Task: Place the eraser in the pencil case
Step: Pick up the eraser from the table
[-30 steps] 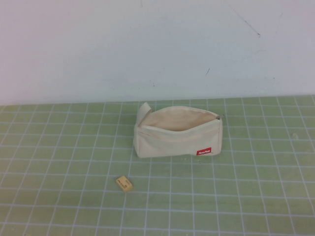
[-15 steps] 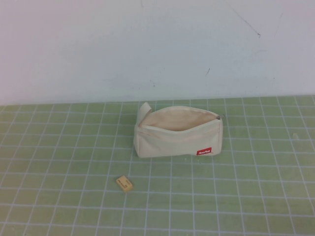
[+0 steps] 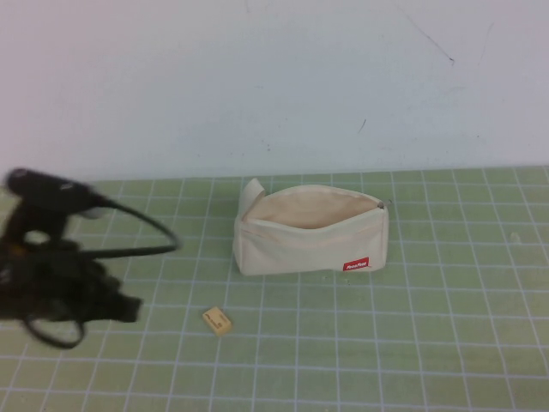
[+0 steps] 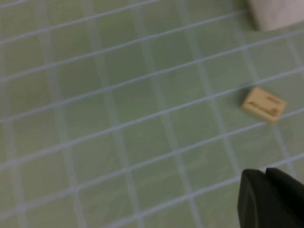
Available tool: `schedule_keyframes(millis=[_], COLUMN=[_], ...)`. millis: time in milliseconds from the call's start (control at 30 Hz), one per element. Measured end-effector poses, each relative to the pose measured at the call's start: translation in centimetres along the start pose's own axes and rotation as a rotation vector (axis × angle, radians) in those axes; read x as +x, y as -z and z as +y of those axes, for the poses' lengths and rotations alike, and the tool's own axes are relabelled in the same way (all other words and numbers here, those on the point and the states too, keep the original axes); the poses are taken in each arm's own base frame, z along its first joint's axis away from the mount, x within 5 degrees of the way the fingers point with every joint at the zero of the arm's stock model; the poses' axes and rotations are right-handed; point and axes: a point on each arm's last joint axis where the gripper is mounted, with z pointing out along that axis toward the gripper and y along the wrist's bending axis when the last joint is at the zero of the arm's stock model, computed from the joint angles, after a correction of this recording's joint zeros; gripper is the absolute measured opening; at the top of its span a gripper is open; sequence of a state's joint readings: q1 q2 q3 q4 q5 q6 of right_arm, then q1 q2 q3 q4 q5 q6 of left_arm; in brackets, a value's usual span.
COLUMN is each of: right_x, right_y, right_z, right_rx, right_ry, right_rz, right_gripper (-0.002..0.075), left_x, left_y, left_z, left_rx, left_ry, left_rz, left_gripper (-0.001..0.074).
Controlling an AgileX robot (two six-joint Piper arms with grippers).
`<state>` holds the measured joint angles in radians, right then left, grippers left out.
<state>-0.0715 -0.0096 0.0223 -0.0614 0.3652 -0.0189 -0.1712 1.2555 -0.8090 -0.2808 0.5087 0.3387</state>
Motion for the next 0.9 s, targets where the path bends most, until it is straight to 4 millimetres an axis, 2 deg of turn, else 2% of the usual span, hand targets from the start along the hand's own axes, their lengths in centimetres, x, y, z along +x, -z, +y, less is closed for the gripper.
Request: schedule_keyframes(millis=[200,300,367,433,500,600,700,900], right_x=[0.0,0.0,0.0,0.0,0.0,0.0,0.0,0.0], right_y=[0.0,0.0,0.0,0.0,0.0,0.0,0.0,0.0], right_z=[0.0,0.0,0.0,0.0,0.0,0.0,0.0,0.0], right_rx=[0.0,0.0,0.0,0.0,0.0,0.0,0.0,0.0], right_ry=[0.0,0.0,0.0,0.0,0.0,0.0,0.0,0.0], right_rz=[0.0,0.0,0.0,0.0,0.0,0.0,0.0,0.0], right_gripper=[-0.0001,-0.0001,-0.0001,-0.0001,-0.0001,-0.0001,-0.0001,-0.0001], left_x=[-3.2,-4.1,-4.4,-4.5,-4.5,-4.7,-5.0,-4.7], left_y=[-4.4,-6.7,-8.4,-9.9,-11.4,-13.4,-15.3,-18.0], left_z=[-3.5,-4.4,-4.6,-4.7,-4.7,-4.7,-4.7,-4.6], left_rx=[0.12,0.14,0.149,0.159,0.168,0.181,0.192,0.212], left_ry=[-0.154,-0.202,-0.237,-0.275,-0.288,-0.313,-0.331,-0.379], left_rz=[0.136,0.191,0.221,0.256,0.295,0.336,0.364,0.43], left_gripper=[-0.0001,0.0032,0.0106,0.0216,0.0357,0.0491,0.0517,0.0467])
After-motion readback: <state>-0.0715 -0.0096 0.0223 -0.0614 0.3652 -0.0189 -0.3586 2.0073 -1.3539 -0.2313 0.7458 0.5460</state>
